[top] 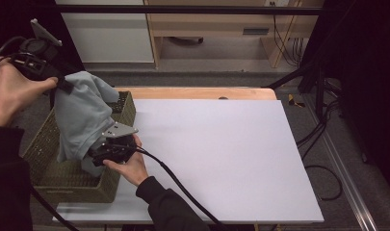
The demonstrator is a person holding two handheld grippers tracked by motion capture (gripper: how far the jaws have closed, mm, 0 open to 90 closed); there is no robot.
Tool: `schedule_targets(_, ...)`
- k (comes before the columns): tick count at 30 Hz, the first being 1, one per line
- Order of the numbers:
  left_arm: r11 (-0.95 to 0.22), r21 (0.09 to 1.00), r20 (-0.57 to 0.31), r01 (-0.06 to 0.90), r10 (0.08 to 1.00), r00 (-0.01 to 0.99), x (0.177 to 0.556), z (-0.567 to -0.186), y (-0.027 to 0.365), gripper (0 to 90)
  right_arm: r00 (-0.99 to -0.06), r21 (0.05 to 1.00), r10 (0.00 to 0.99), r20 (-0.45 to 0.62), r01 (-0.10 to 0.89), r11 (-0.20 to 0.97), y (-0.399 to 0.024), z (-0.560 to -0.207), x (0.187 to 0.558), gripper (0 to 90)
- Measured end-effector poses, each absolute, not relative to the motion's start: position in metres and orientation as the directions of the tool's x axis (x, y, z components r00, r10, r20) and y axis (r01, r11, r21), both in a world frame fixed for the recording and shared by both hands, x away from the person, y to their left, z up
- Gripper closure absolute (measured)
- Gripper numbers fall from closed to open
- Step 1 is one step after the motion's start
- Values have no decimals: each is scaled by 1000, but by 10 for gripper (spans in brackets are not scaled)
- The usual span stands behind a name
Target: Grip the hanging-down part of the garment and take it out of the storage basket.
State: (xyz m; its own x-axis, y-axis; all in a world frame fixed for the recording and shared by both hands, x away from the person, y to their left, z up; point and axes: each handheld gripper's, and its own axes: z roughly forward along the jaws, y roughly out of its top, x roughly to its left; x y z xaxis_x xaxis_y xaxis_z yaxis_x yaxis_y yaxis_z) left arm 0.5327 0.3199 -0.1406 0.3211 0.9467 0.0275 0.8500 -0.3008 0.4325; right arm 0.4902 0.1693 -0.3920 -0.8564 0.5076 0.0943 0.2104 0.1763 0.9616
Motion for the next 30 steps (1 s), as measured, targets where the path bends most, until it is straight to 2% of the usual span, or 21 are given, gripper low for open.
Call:
schedule_targets(3,-312,435,33,844,943,332,532,-139,317,852,-857,961,507,94,211,178,175,-391,490,127)
schedule_targets(5,-318,436,31,842,940,339,532,-138,317,852,-858,961,509,72,196,193,178,-391,491,179)
schedule_targets(7,-316,441,34,840,941,336,531,-137,315,852,-854,959,515,73,201,198,180,-392,490,285)
schedule_targets(9,-315,445,27,838,940,339,530,-136,314,852,-848,959,525,71,202,198,181,-392,490,431)
schedule_targets(10,-315,445,27,838,940,339,530,-136,314,852,-848,959,525,71,202,198,181,-392,490,431)
schedule_targets(11,-314,446,26,839,941,338,530,-136,315,852,-846,959,529,65,200,202,181,-392,490,513)
schedule_targets(12,-313,445,25,839,941,338,530,-136,315,852,-844,957,533,65,204,206,180,-392,490,637)
schedule_targets(13,-311,447,24,838,941,337,530,-136,316,852,-842,957,535,68,207,205,180,-391,490,708)
schedule_targets(14,-313,446,25,838,941,338,530,-137,317,852,-841,955,537,64,207,211,176,-389,492,860)
schedule_targets(25,-297,459,14,838,945,327,527,-136,326,852,-851,964,520,74,194,181,156,-374,490,880)
schedule_targets(30,-288,467,10,836,947,320,525,-136,330,852,-850,977,522,65,161,141,135,-354,485,881)
